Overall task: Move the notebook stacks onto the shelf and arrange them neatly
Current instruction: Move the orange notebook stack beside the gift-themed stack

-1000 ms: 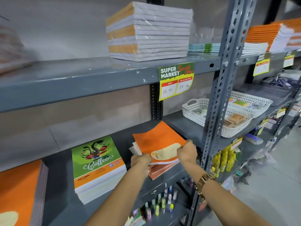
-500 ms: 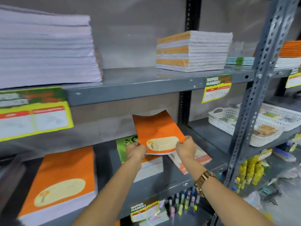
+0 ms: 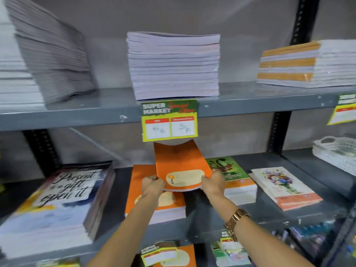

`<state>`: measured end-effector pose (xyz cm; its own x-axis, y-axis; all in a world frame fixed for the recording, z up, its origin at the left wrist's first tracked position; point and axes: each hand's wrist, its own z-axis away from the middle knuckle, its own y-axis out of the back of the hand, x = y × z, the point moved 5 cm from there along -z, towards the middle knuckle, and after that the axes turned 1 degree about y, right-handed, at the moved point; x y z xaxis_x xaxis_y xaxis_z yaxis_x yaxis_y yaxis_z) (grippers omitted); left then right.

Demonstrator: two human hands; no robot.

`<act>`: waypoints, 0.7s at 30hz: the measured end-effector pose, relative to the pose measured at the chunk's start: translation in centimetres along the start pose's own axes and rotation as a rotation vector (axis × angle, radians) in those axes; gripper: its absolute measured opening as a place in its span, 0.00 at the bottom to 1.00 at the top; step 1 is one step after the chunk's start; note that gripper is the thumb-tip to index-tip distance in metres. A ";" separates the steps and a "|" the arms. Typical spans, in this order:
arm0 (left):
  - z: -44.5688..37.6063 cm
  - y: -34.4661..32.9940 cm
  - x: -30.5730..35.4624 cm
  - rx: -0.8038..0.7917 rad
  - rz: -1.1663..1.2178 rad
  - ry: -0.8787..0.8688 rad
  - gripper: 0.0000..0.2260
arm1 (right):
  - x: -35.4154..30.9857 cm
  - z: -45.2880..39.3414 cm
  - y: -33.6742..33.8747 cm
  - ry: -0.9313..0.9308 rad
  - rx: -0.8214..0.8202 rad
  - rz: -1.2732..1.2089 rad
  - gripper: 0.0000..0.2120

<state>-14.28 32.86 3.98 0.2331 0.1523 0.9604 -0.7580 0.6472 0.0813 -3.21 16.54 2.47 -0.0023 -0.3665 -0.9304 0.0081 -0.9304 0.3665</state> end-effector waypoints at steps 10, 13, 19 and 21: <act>-2.2 8.0 -2.0 0.107 -0.160 0.035 0.08 | 0.9 3.6 -7.1 -0.104 -0.144 0.057 0.09; -2.3 9.0 -2.9 0.102 -0.278 0.040 0.13 | 1.6 4.0 -7.4 -0.118 -0.203 0.180 0.13; -2.2 9.4 -2.9 0.087 -0.622 -0.086 0.11 | 0.8 4.3 -6.2 0.008 -0.206 0.424 0.16; -2.0 8.9 -2.4 0.105 -0.706 -0.128 0.06 | 0.1 4.2 -4.8 0.100 -0.101 0.484 0.19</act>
<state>-20.40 39.78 1.91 0.6203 -0.3678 0.6927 -0.5090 0.4832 0.7124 -7.48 20.96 0.59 0.1212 -0.7486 -0.6518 0.0810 -0.6470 0.7582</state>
